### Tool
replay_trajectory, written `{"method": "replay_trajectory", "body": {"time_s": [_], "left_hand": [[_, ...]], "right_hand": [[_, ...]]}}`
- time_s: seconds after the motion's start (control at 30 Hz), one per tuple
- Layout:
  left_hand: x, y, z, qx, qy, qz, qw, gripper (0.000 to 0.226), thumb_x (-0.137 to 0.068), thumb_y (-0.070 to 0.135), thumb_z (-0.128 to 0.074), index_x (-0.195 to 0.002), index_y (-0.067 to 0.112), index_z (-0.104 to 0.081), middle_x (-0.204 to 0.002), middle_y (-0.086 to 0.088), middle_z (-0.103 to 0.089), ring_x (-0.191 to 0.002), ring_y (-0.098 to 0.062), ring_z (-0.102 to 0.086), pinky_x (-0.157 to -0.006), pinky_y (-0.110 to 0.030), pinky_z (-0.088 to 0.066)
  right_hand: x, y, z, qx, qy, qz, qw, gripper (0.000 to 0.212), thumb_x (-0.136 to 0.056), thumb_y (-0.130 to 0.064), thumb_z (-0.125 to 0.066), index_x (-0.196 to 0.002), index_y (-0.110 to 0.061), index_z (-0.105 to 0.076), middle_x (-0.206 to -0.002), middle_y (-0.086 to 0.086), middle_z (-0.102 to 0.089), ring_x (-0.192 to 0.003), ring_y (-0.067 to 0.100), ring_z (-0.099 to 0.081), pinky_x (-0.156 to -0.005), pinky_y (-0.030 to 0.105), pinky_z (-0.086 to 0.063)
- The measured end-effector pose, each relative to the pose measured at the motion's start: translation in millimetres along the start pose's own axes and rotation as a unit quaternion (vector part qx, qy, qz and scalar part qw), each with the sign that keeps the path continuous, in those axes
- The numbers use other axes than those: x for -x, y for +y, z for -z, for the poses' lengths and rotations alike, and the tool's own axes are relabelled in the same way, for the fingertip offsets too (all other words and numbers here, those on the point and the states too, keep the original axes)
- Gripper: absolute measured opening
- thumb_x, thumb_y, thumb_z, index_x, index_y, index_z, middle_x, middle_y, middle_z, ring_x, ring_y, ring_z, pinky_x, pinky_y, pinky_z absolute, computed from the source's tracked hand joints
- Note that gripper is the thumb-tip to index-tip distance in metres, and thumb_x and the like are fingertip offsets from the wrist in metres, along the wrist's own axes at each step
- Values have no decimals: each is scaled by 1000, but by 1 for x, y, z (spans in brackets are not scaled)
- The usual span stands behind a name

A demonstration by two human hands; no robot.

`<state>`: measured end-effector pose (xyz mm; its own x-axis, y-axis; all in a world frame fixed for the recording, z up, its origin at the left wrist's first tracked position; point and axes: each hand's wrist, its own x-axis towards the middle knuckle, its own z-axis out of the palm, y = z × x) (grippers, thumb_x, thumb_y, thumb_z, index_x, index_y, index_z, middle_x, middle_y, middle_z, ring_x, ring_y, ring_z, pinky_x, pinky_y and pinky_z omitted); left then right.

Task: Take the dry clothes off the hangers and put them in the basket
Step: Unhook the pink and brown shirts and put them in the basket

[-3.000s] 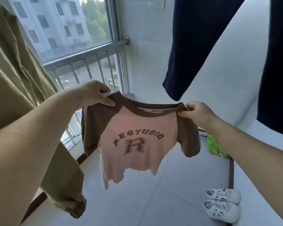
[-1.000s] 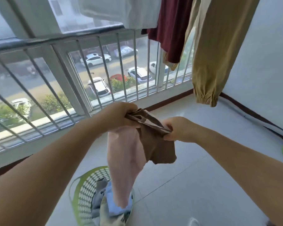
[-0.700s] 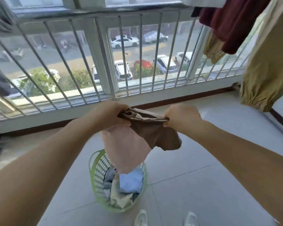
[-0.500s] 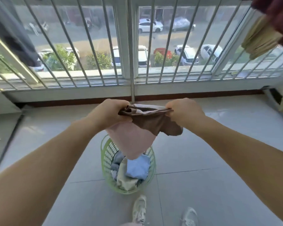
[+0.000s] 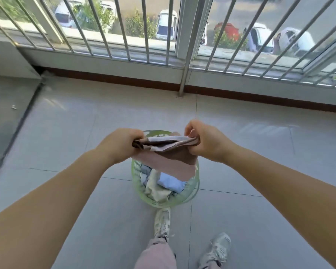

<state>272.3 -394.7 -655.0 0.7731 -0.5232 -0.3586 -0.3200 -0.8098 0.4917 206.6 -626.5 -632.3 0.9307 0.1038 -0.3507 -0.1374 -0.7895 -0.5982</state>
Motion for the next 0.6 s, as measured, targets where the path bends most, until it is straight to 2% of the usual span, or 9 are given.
{"method": "replay_trajectory", "body": {"time_s": [0.07, 0.2, 0.27, 0.37, 0.5, 0.6], "left_hand": [[-7, -15, -14, 13, 2, 25, 1000, 18, -77, 2, -56, -79, 19, -62, -81, -3, -61, -83, -25, -53, -71, -33, -43], [-32, -33, -41, 52, 31, 41, 997, 26, -76, -4, -50, -88, 13, -64, -83, 0, -60, -86, -23, -52, -71, -32, -41], [-41, -35, -48, 47, 60, 27, 997, 29, -74, -7, -49, -91, 12, -65, -89, -3, -63, -92, -25, -53, -73, -32, -40], [-65, -49, -60, 25, 97, 1, 995, 29, -75, -5, -51, -95, 10, -65, -97, -5, -66, -97, -28, -53, -77, -31, -38], [-80, -64, -67, -12, 151, -42, 988, 33, -70, 12, -41, -92, 11, -66, -91, -8, -66, -91, -31, -55, -79, -42, -43], [-84, -76, -79, -44, 180, -75, 980, 28, -69, 11, -47, -88, 12, -67, -84, -7, -67, -82, -32, -58, -72, -41, -43]], "right_hand": [[-13, 9, -11, 11, -42, -18, 999, 31, -77, -4, -59, -105, -18, -56, -85, -4, -55, -76, 16, -51, -66, 23, -39], [-49, 32, -35, 58, -47, -51, 996, 22, -77, -2, -51, -91, -14, -63, -79, -1, -56, -80, 23, -53, -68, 31, -44], [-58, 38, -40, 59, -28, -64, 996, 23, -76, -1, -50, -88, -16, -63, -79, 0, -58, -82, 25, -55, -73, 36, -48], [-81, 53, -51, 40, 23, -71, 996, 27, -73, 0, -50, -85, -21, -63, -81, -1, -61, -83, 24, -56, -73, 37, -50], [-94, 65, -63, 15, 96, -57, 994, 22, -74, -1, -53, -83, -19, -63, -80, 2, -65, -78, 27, -57, -70, 38, -50], [-97, 71, -79, 19, 125, -43, 991, 16, -76, -3, -57, -85, -14, -65, -79, 5, -67, -75, 28, -57, -67, 39, -50]]}}
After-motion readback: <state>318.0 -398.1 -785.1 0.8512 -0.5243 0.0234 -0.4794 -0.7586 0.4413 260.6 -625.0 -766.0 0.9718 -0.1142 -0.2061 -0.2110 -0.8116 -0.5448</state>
